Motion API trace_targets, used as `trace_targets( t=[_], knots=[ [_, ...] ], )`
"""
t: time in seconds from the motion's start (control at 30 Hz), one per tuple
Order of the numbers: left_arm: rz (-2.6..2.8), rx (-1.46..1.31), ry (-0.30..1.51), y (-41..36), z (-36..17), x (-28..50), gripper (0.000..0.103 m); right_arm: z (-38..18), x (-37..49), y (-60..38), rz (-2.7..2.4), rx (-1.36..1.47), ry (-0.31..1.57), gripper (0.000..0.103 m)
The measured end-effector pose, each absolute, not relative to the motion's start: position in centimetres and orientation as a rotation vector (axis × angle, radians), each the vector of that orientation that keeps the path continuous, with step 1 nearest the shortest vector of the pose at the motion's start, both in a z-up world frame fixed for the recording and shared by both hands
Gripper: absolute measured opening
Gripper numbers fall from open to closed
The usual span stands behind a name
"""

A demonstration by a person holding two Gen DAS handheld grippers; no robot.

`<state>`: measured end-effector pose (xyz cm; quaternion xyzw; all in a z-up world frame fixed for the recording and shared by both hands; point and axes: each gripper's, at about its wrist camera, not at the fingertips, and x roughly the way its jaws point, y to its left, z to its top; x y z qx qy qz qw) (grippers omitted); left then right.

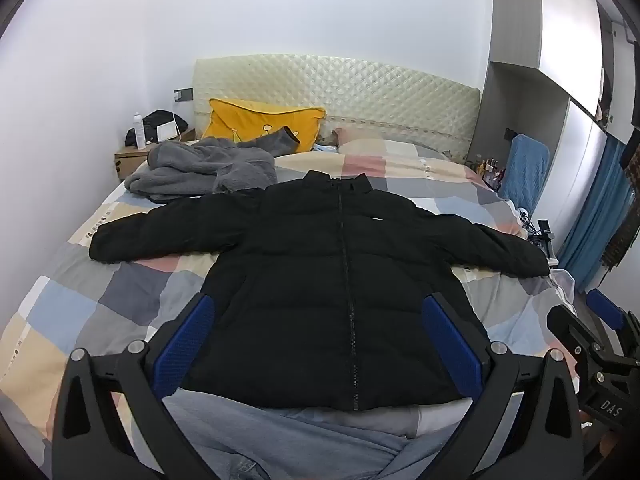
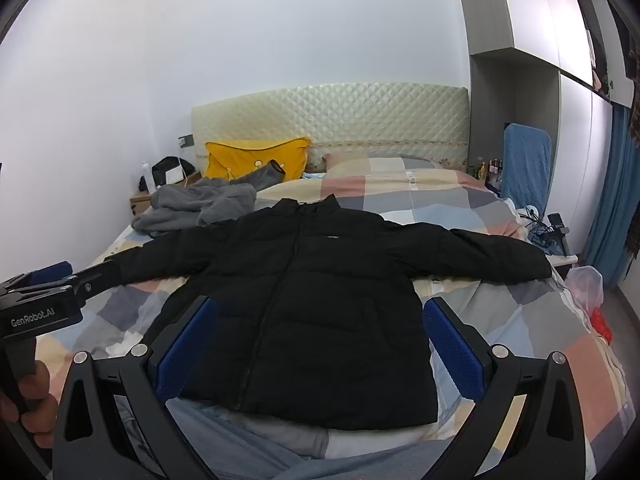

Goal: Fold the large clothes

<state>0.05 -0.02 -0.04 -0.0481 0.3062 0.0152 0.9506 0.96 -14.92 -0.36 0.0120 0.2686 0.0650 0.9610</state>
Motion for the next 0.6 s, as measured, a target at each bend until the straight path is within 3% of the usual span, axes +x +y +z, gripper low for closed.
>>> trace_targets(
  t=[0.6],
  knots=[
    [0.035,-0.106,0.615,0.7,0.1,-0.2,0.103,-0.7,1.4,-14.5,0.127,0.014,0.552,0.103]
  ],
)
